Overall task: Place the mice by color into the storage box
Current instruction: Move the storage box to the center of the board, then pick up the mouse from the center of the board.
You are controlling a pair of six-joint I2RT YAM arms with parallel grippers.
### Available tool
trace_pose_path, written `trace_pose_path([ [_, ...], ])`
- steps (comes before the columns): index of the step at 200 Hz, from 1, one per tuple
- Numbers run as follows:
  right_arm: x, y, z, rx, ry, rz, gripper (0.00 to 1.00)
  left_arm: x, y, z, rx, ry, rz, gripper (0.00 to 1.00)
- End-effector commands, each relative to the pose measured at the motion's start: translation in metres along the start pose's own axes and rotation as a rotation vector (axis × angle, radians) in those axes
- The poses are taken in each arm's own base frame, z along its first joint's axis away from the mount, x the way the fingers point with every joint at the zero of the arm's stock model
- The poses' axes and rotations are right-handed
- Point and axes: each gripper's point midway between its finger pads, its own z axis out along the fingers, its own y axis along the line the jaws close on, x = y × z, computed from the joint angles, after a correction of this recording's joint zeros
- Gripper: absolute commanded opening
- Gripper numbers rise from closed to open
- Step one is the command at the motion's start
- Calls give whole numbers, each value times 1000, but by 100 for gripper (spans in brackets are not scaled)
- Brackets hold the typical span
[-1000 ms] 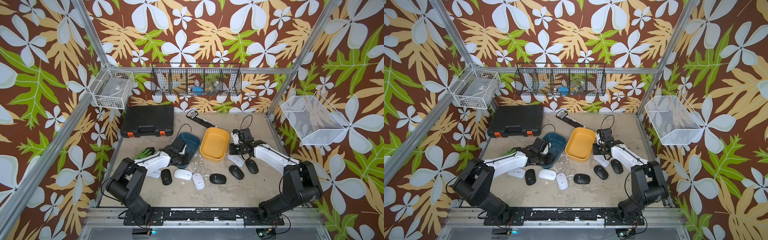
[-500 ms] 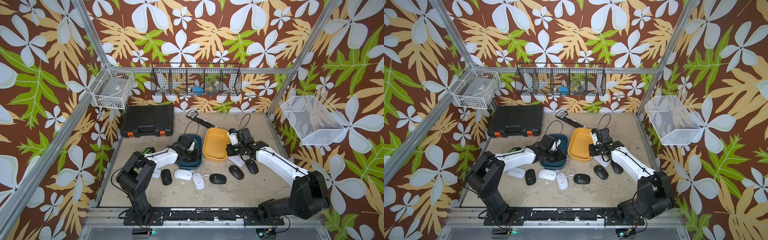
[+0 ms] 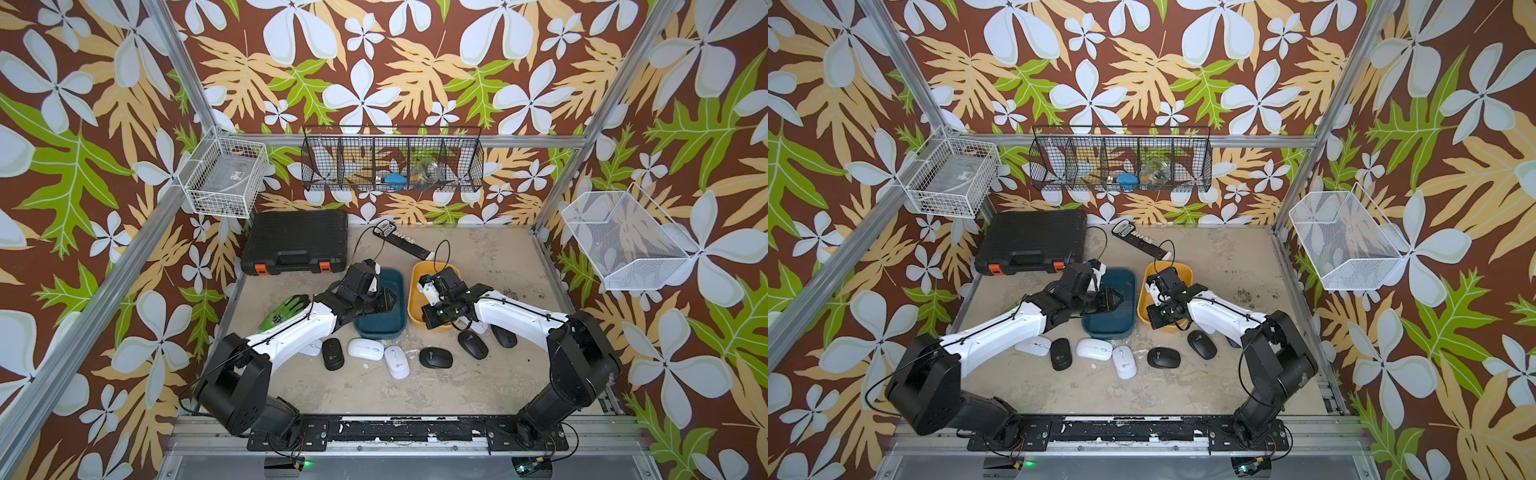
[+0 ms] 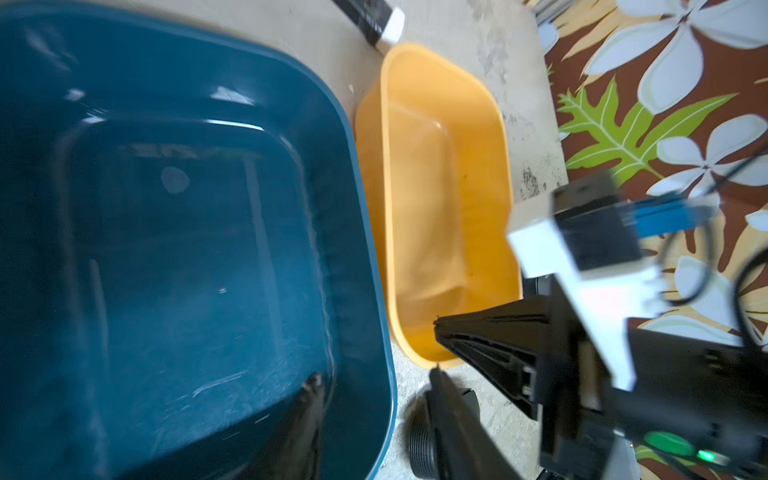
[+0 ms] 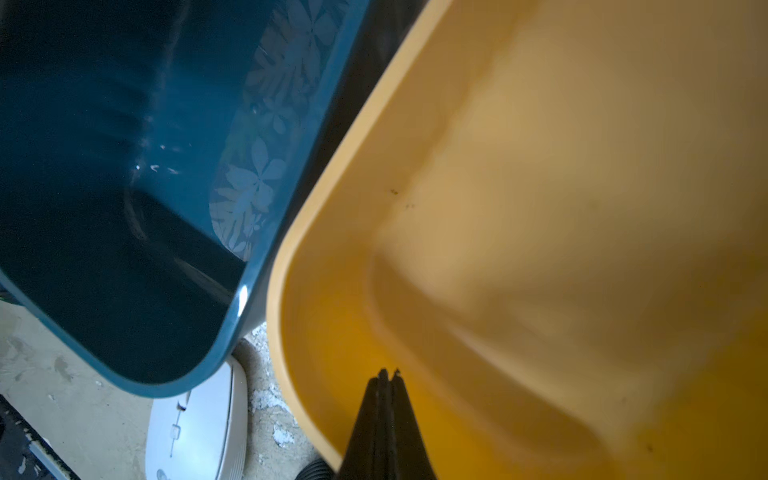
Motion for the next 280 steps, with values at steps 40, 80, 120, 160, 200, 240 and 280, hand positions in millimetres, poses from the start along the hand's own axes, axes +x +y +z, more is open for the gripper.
trace_pose_path([
  [40,8,-8,-24,71,-39,17,0,-17,-8,-50,-6,-104,57,66],
  [80,-24,-15,-94,68,-252,111,13,-25,-24,-77,38,-152,118,78],
  [120,11,-101,-153,186,-387,343,62,-20,-31,-108,75,-188,198,83],
  [160,63,-142,-139,201,-329,510,59,2,-28,-113,120,-152,190,84],
  [200,76,-143,-117,172,-239,587,10,18,-25,-113,148,-119,173,81],
  [240,96,-148,-97,187,-156,693,0,21,-27,-119,171,-125,163,80],
  [280,128,-157,-73,240,-128,813,0,22,-27,-121,173,-134,189,80],
])
